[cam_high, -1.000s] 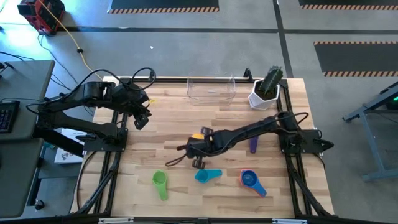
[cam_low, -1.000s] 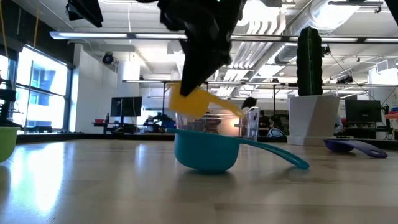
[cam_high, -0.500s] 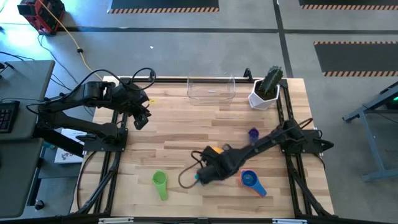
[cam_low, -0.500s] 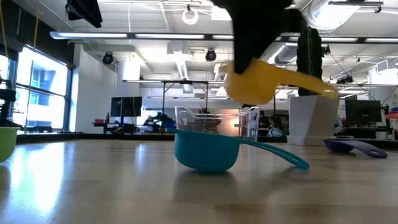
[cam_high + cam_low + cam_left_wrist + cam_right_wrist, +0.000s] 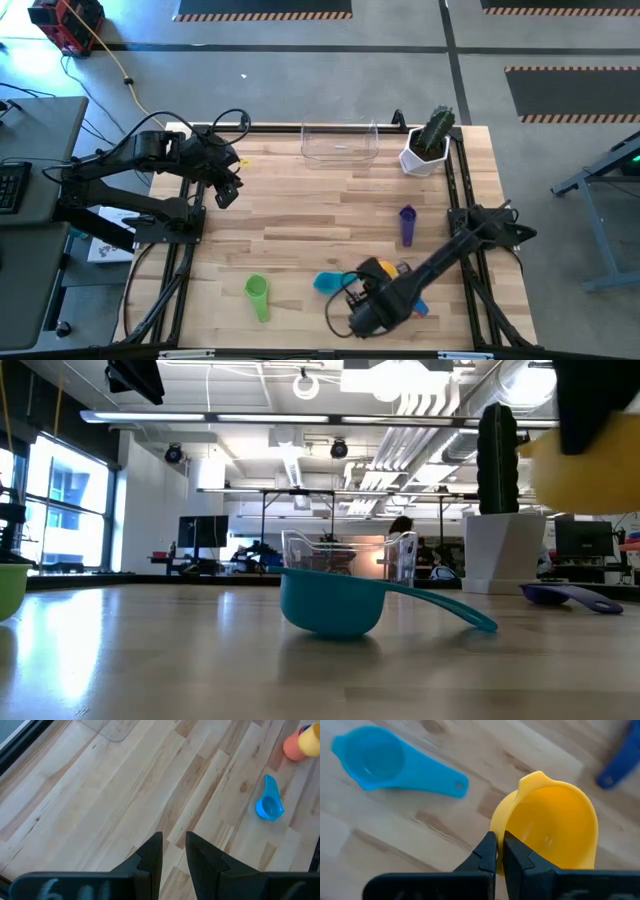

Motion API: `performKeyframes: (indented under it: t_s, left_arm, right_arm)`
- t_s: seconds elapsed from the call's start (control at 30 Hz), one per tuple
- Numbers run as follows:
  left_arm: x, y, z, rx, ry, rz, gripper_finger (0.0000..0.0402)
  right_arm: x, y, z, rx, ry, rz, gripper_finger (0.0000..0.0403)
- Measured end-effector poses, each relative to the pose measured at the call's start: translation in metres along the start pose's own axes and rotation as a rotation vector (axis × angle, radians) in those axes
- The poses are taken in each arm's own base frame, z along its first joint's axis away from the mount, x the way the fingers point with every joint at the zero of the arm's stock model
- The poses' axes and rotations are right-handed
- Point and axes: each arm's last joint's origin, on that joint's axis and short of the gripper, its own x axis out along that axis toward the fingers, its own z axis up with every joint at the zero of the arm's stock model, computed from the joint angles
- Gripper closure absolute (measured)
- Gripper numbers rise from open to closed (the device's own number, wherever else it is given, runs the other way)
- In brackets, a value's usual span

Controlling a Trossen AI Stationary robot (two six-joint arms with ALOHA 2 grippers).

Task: Nest measuring cups in basket
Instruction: Stack the yellow measuring cup on top of the blue measuring cup

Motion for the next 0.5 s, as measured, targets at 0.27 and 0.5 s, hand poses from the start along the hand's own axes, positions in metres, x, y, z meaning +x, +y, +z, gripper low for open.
performKeyframes:
  t_s: [0.27,0.5]
  left_arm:
    - [0.000,0.000,0.000,-0.001,0.000,0.000,0.0326]
    - [0.000,0.000,0.000,-0.002,0.000,0.000,0.0326]
  right_arm:
    - [-0.009,-0.012,-0.031,0.063,0.045,-0.052,0.0402]
    - [-0.007,-0.016,-0.041,0.023,0.045,-0.071,0.0402]
